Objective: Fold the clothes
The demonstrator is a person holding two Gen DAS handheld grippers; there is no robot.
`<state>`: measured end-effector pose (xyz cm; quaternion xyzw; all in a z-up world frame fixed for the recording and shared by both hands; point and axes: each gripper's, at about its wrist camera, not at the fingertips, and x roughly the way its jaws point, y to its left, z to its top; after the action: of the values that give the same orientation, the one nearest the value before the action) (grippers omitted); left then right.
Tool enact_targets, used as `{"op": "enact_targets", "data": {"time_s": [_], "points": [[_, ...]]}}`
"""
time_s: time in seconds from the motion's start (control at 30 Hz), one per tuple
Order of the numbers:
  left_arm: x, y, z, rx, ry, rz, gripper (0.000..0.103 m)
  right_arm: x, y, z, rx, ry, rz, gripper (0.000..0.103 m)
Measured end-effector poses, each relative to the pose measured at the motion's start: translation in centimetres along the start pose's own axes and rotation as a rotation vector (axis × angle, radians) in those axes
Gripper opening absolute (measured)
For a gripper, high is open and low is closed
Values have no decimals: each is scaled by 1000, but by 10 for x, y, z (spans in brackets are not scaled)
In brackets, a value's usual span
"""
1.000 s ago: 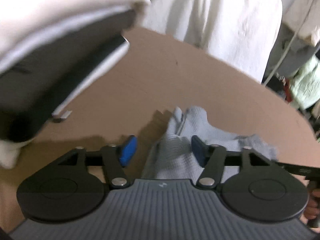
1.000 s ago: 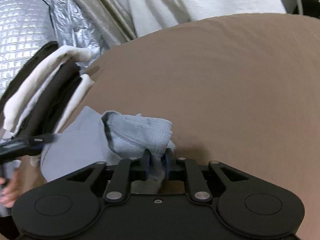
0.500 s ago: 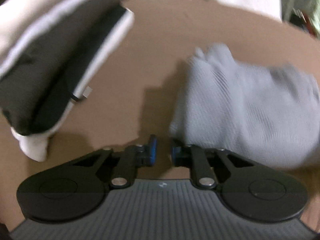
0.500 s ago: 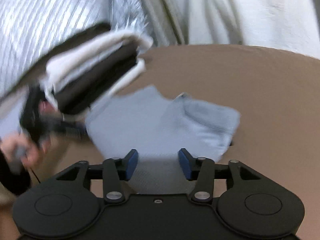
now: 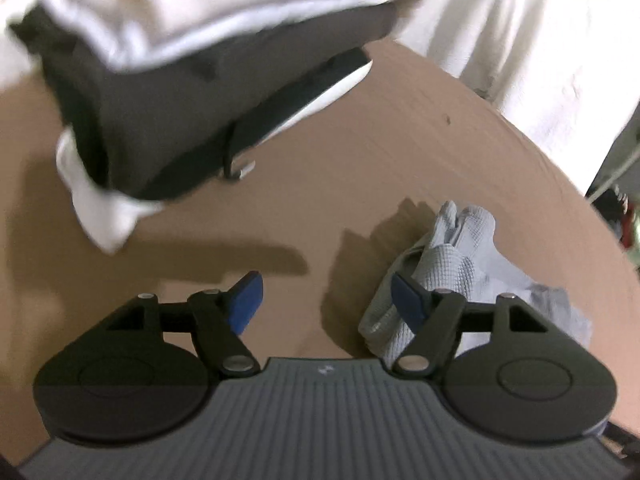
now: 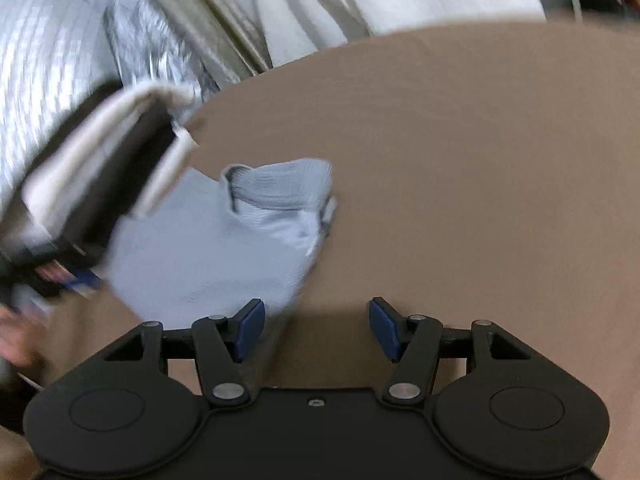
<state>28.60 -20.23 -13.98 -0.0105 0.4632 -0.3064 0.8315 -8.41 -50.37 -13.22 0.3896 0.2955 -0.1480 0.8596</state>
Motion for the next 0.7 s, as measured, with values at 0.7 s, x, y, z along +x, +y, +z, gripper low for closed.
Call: {"op": "enact_targets", "data": {"time_s": [0.7], "points": [[91, -38, -28, -233, 29, -219, 69, 81, -17, -61, 1018, 74, 353, 87]]}}
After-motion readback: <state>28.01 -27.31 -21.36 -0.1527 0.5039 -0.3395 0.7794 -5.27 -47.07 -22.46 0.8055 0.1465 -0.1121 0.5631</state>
